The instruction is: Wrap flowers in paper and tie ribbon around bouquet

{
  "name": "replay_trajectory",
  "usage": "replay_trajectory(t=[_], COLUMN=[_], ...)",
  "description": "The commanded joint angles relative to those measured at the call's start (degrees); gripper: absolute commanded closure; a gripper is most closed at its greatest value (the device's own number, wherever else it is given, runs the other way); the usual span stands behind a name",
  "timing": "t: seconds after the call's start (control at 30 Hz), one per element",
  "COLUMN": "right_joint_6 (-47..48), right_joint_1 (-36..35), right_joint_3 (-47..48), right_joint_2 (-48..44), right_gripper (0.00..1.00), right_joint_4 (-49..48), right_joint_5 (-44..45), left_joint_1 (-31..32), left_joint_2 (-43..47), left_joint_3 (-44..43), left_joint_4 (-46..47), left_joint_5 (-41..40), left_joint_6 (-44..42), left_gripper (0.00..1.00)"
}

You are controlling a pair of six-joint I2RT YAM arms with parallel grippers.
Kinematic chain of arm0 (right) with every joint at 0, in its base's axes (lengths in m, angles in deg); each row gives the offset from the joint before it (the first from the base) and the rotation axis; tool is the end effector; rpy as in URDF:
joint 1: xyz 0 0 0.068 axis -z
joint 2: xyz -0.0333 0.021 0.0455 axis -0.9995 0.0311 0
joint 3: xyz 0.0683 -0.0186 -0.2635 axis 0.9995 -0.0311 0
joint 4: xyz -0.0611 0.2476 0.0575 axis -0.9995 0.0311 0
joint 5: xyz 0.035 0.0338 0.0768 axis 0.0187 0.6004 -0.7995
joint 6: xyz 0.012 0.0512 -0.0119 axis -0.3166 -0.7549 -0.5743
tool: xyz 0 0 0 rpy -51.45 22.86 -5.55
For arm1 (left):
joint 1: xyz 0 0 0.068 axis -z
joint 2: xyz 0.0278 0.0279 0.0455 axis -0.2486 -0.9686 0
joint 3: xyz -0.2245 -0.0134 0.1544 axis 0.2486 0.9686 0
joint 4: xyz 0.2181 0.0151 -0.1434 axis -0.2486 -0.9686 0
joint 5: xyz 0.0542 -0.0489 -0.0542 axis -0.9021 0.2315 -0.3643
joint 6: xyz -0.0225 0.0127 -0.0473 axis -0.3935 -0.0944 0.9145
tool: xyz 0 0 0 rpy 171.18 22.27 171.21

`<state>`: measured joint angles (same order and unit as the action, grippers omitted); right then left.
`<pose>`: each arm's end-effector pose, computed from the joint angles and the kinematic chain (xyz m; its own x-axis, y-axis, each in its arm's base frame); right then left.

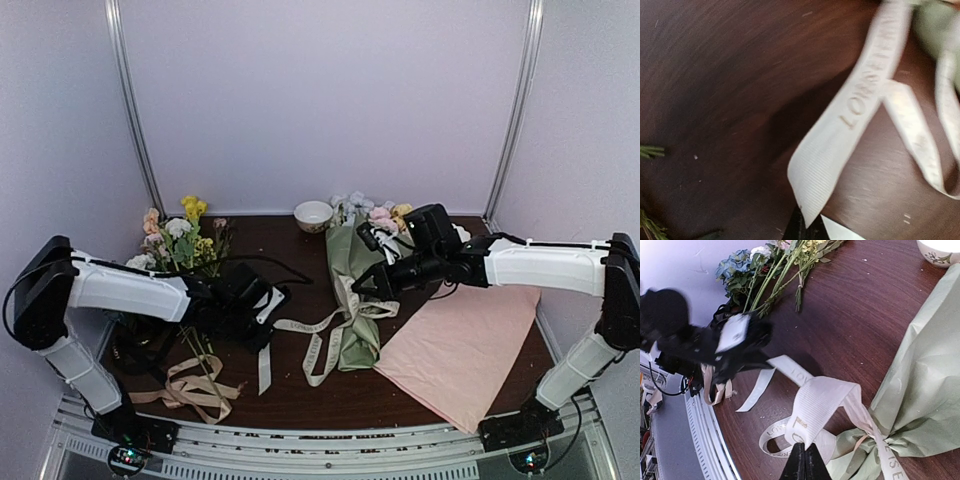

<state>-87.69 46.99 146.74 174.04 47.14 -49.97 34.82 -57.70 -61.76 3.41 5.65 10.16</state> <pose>0.2399 0.2359 0.2525 -0.6516 -0.3085 -0.6930 -0.7451 0.4317 0.5084 0.2024 -0.2295 0.1527 -0.7446 0.4572 -0.4863 0.5466 0.8358 -0.0511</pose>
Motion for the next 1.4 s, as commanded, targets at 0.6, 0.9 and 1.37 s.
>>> replay_trajectory(t=[0.6, 0.9, 1.37], right_joint_6=[-3.5, -1.8, -3.4], right_joint_1=[6.1, 6.1, 4.9], right_joint_3=[3.2, 1.8, 0.8], right_joint_2=[1.3, -1.3, -1.8], right_gripper=[1.00, 1.00, 1.00], right_joint_4=[-0.4, 1.3, 0.0], right_joint_5=[3.1, 3.6, 0.3], left_joint_1=[25.7, 26.3, 23.4], left_joint_2=[-20.0, -31.3, -6.3], left_joint_3=[-51.3, -59.7, -32.5], left_joint_4=[2.6, -5.6, 14.7], left_joint_5=[32.7, 18.8, 9.9], left_joint_6=[-35.0, -40.4, -35.3], left_gripper=[1.00, 0.54, 0.07])
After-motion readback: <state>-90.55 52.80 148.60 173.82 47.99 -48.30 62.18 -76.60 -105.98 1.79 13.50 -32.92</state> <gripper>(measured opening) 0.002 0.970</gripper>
